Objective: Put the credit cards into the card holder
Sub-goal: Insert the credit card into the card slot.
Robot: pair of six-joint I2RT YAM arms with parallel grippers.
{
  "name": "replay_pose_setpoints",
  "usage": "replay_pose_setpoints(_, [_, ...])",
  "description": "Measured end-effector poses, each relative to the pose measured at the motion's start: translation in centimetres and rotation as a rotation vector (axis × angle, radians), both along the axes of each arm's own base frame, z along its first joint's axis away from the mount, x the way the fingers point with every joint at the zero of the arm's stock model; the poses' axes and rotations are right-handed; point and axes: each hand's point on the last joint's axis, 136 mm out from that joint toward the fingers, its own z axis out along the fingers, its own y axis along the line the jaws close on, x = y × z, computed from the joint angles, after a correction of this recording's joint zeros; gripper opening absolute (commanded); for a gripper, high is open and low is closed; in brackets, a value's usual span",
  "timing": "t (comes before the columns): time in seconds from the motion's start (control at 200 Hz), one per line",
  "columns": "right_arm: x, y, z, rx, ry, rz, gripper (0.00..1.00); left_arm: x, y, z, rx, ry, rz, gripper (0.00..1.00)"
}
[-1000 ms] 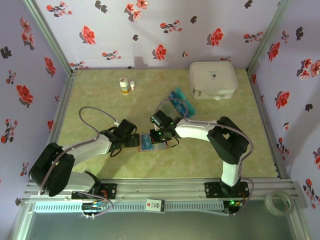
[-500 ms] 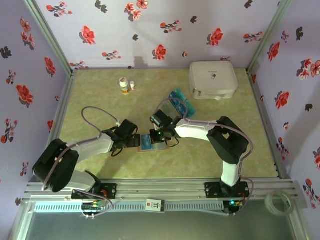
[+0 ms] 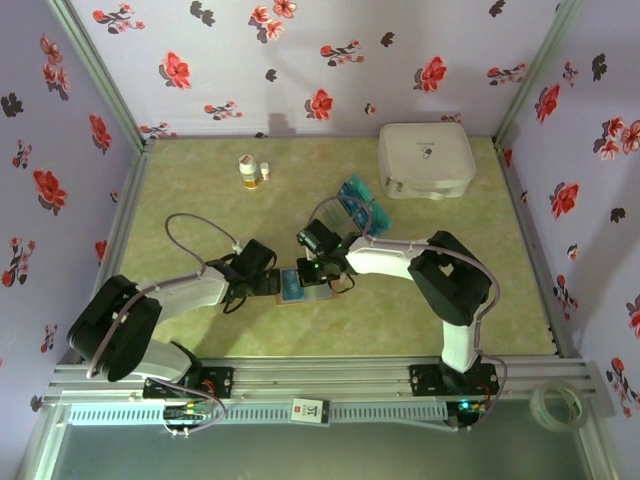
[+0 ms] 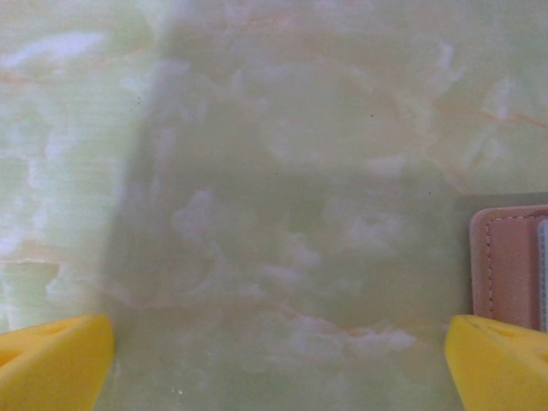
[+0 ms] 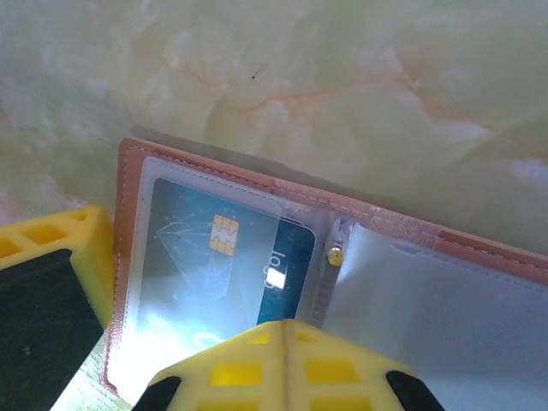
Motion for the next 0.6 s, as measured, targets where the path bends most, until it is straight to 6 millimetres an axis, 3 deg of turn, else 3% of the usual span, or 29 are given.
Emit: replay_pose_setpoints(0.6, [-0.14,0.94,-0.03,0.002,-0.001,0.016,0.00,0.02,-0.02,-0.02,0.005,-0.003,-0.001,1.00])
